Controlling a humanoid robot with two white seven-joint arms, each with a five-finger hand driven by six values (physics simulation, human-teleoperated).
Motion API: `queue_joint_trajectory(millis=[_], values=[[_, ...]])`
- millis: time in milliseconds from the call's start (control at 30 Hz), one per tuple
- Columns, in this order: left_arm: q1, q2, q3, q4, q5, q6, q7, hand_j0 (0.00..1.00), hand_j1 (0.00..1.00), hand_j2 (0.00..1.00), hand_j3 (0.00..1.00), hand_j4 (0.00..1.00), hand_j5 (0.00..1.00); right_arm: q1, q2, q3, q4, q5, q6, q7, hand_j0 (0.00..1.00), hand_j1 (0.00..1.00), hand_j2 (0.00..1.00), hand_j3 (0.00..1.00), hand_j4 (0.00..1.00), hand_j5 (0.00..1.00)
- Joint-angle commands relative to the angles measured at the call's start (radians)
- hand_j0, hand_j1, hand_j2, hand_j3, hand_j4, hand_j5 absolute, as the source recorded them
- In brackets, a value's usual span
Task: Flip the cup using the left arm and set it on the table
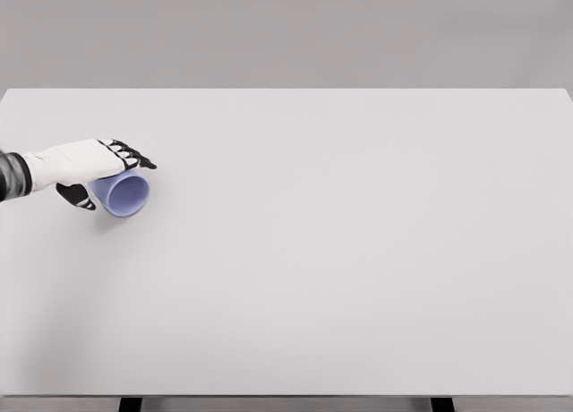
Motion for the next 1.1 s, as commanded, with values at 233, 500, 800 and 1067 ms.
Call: queue_joint_trajectory(millis=[233, 500, 800, 1067], values=[[0.002, -0.001, -0.002, -0.011, 0.006, 0.003, 0.0, 1.0, 1.0, 1.0, 1.0, 1.0, 1.0, 0.0, 0.0, 0.001, 0.0, 0.0, 0.001, 0.0, 1.0, 1.0, 1.0, 1.0, 1.0, 1.0], [0.003, 0.0, -0.021, -0.011, 0.008, 0.003, 0.0, 0.94, 0.94, 0.94, 0.94, 0.94, 0.94, 0.0, 0.0, 0.001, 0.0, 0.0, 0.001, 0.0, 1.0, 1.0, 1.0, 1.0, 1.0, 1.0], [0.012, 0.003, -0.037, -0.008, 0.014, 0.003, 0.0, 0.79, 0.79, 0.79, 0.79, 0.79, 0.79, 0.0, 0.0, 0.001, 0.0, 0.0, -0.001, 0.0, 1.0, 1.0, 1.0, 1.0, 1.0, 1.0], [0.008, 0.011, -0.035, -0.011, 0.043, 0.003, 0.0, 0.58, 0.58, 0.58, 0.58, 0.58, 0.58, 0.0, 0.0, 0.001, 0.0, -0.001, 0.001, 0.0, 1.0, 1.0, 1.0, 1.0, 1.0, 1.0]])
